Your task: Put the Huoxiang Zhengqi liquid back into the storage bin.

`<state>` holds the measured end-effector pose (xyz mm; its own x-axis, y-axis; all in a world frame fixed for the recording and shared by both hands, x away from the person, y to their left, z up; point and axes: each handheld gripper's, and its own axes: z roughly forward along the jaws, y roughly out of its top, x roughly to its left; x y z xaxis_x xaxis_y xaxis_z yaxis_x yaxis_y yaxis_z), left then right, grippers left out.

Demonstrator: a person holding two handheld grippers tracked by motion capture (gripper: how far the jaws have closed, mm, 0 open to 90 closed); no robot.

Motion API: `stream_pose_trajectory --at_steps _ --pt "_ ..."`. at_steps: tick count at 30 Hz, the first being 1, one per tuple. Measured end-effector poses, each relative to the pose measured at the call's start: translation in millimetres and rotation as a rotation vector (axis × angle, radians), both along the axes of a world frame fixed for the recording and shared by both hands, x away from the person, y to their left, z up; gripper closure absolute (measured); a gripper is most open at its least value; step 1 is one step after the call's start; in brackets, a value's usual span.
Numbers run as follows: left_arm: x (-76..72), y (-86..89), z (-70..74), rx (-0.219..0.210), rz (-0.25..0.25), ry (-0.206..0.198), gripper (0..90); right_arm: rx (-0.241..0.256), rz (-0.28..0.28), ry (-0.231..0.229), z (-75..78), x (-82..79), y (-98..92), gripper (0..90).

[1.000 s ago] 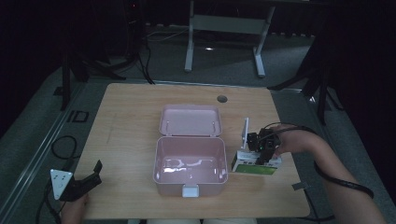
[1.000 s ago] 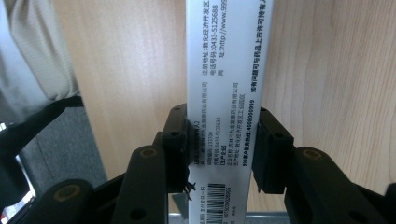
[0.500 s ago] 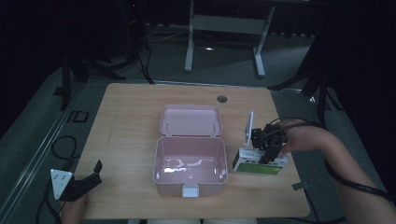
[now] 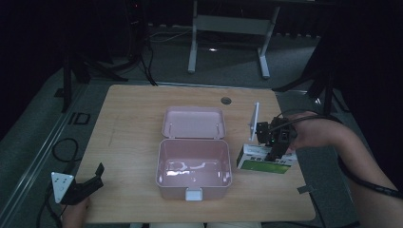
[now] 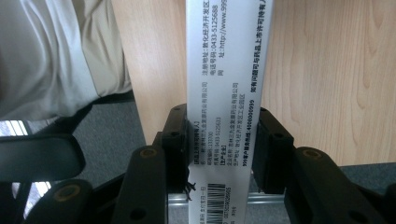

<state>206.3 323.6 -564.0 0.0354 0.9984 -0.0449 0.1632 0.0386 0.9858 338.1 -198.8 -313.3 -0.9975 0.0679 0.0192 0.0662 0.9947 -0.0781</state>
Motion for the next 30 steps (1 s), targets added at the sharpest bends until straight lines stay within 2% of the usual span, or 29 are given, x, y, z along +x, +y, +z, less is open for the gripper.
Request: stream_pose_trajectory --at_steps 16,30 --pt "-0.1 0.3 0.0 -0.003 -0.001 -0.001 3.2 0.004 0.042 0.011 6.5 -0.9 47.3 62.2" --pt "0.0 0.3 -0.1 -0.003 -0.003 -0.004 3.2 -0.003 0.092 0.022 5.9 -2.8 89.0 62.2"
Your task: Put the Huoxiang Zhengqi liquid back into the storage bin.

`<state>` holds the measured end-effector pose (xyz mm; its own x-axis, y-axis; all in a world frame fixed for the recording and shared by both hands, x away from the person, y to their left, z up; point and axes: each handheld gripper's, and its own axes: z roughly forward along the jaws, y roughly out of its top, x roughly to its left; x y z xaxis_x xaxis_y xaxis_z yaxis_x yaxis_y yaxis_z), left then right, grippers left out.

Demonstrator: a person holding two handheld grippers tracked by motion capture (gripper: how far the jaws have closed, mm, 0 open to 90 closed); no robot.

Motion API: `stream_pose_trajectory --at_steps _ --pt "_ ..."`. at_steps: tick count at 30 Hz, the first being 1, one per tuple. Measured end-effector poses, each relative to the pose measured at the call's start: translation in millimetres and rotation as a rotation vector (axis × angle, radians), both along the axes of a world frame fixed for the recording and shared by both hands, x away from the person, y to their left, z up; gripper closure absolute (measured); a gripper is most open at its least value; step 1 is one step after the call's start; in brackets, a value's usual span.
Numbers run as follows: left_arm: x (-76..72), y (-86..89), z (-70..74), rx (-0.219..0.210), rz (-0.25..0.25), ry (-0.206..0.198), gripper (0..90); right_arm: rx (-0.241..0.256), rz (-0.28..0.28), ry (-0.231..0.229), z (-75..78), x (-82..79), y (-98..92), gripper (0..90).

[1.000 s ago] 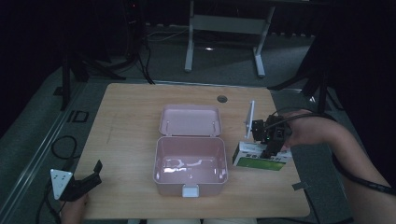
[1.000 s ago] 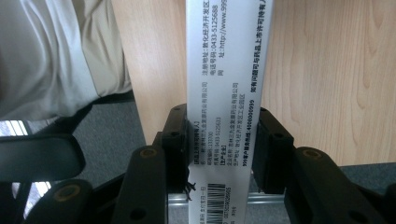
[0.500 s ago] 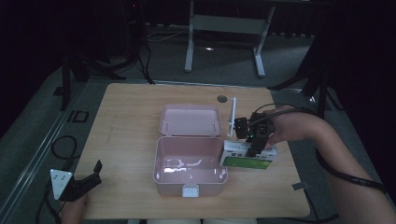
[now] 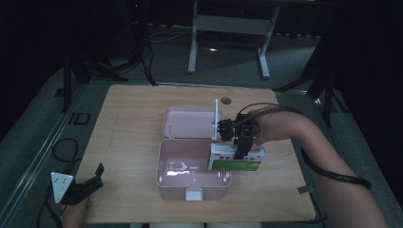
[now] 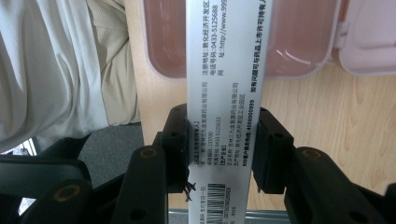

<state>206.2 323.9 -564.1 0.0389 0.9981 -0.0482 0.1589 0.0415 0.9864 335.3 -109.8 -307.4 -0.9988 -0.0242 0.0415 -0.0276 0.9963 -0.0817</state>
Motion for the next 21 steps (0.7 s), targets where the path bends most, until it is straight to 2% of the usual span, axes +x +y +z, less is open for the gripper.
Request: stream_pose_trajectory --at_steps 18,21 --pt "-0.3 0.2 -0.2 -0.002 -0.004 -0.001 3.2 0.005 0.044 0.020 -1.0 -1.6 45.6 62.2" --pt "-0.4 0.2 -0.2 -0.001 -0.005 -0.001 3.2 -0.002 0.054 0.011 -1.2 -3.3 53.5 62.2"
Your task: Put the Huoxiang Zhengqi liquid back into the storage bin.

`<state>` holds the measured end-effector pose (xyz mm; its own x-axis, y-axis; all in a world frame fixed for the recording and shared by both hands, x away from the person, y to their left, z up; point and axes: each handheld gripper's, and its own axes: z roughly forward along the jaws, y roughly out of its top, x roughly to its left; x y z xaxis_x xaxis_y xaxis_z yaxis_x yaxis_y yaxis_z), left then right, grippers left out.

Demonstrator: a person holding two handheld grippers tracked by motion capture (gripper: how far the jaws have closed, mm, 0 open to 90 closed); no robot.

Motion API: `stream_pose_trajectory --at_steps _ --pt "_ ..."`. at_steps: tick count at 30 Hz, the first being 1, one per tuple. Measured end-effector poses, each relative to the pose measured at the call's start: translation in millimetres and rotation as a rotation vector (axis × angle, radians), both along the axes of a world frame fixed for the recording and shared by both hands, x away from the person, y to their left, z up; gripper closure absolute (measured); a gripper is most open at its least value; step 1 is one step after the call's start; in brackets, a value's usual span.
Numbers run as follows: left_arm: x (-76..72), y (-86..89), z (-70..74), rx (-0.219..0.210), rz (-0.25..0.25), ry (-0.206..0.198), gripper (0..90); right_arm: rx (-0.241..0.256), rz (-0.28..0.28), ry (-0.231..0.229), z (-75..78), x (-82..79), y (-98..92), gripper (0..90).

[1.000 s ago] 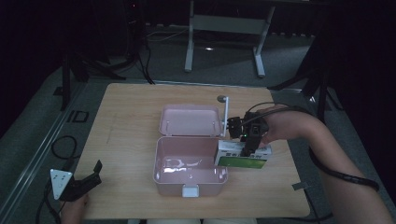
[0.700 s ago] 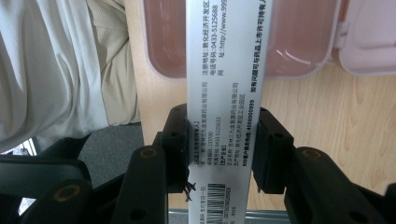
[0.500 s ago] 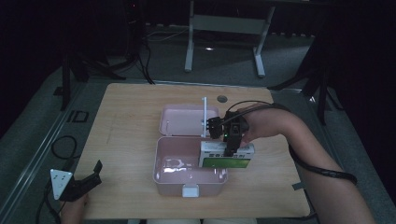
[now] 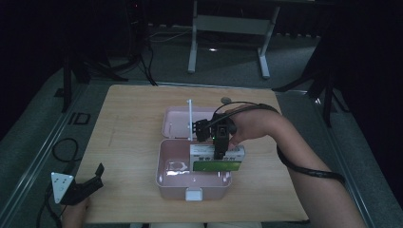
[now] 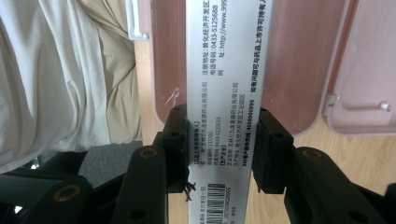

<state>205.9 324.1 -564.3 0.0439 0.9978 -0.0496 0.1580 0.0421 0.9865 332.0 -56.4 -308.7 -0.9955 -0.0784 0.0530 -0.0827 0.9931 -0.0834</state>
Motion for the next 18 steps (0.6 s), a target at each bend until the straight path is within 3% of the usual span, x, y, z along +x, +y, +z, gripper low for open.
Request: stream_pose_trajectory --at_steps 6,18 --pt "0.1 -0.1 0.0 0.002 -0.002 0.001 3.2 0.004 0.008 0.007 -2.6 -2.0 11.7 62.2" --pt "0.4 0.3 0.1 0.000 -0.006 0.004 3.2 0.001 0.021 0.040 -26.8 -1.7 27.6 62.2"
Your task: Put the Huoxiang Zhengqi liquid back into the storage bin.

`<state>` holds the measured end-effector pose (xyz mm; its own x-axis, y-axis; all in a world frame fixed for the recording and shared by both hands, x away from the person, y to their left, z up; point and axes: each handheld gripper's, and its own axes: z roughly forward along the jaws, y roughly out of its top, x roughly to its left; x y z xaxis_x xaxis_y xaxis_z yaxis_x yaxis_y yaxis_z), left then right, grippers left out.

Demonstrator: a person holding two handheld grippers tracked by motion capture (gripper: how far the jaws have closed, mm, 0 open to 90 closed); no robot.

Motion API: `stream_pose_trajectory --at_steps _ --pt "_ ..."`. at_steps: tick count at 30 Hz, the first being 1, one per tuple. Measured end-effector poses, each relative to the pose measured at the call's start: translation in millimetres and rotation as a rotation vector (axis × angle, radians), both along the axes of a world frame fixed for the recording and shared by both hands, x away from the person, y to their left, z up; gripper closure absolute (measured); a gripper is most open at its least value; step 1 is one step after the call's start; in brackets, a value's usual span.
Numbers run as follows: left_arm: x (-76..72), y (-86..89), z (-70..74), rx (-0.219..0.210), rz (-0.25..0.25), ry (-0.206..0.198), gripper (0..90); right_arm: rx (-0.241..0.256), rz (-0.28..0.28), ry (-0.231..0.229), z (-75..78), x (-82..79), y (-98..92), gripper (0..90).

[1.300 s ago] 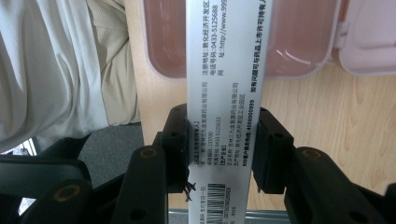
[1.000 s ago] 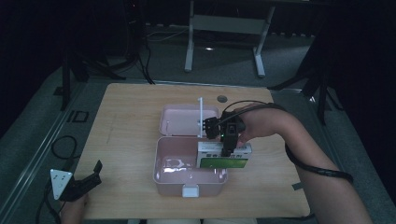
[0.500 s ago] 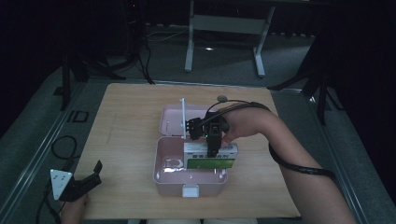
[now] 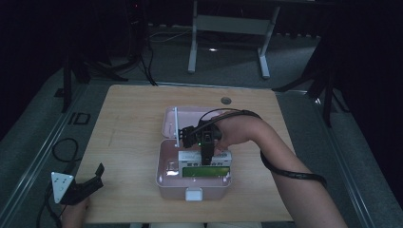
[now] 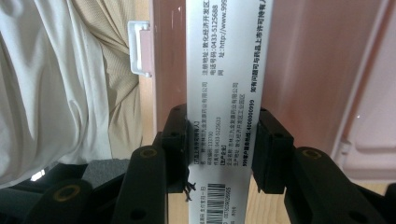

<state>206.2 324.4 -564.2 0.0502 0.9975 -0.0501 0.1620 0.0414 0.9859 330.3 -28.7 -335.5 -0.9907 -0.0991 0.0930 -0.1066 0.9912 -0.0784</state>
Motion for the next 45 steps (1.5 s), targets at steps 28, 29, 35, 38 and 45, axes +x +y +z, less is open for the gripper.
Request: stream_pose_trajectory --at_steps 28,29,35,38,45 --pt "0.2 0.3 0.0 -0.004 -0.003 0.000 3.2 -0.023 -0.005 0.056 -76.8 -1.0 -3.9 62.2" --pt "0.2 0.2 -0.1 -0.006 -0.002 -0.001 3.2 -0.025 -0.002 0.059 -78.7 -1.5 -3.9 62.2" --pt "0.1 0.3 0.0 -0.003 -0.002 0.001 3.2 -0.029 0.002 0.063 -89.2 -3.4 -3.9 62.1" --pt "0.2 0.6 0.0 -0.005 -0.004 0.002 3.2 -0.022 -0.002 0.067 -94.8 -2.6 -5.4 62.1" --pt "0.3 0.9 0.0 -0.008 -0.005 0.003 3.2 -0.005 -0.004 0.079 -111.2 -3.4 -8.4 62.1"
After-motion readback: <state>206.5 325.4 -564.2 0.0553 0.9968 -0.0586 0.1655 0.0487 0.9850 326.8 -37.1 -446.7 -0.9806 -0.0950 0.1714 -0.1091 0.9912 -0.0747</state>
